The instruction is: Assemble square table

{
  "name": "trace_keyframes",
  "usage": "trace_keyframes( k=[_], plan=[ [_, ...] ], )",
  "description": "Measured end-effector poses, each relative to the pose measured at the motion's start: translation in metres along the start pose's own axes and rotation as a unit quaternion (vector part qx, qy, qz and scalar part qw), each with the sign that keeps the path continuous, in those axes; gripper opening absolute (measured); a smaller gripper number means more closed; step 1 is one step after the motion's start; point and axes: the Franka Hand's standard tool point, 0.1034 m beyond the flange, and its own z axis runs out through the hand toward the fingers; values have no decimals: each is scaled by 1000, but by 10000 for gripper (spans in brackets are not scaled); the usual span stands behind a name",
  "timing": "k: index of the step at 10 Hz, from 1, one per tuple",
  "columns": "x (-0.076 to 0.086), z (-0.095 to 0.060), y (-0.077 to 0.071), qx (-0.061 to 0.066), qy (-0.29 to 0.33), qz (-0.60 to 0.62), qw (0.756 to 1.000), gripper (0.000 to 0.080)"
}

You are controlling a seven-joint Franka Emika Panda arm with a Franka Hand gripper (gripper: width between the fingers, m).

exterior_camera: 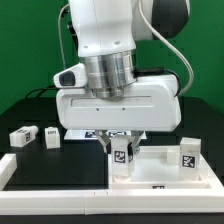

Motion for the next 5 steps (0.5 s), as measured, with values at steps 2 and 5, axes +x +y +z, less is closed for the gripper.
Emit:
trace_keyframes(
  k=[2,5],
  plan=[
    [1,0,0,11,-7,145,989,291],
    [7,2,0,49,-21,373,926,291]
  ],
)
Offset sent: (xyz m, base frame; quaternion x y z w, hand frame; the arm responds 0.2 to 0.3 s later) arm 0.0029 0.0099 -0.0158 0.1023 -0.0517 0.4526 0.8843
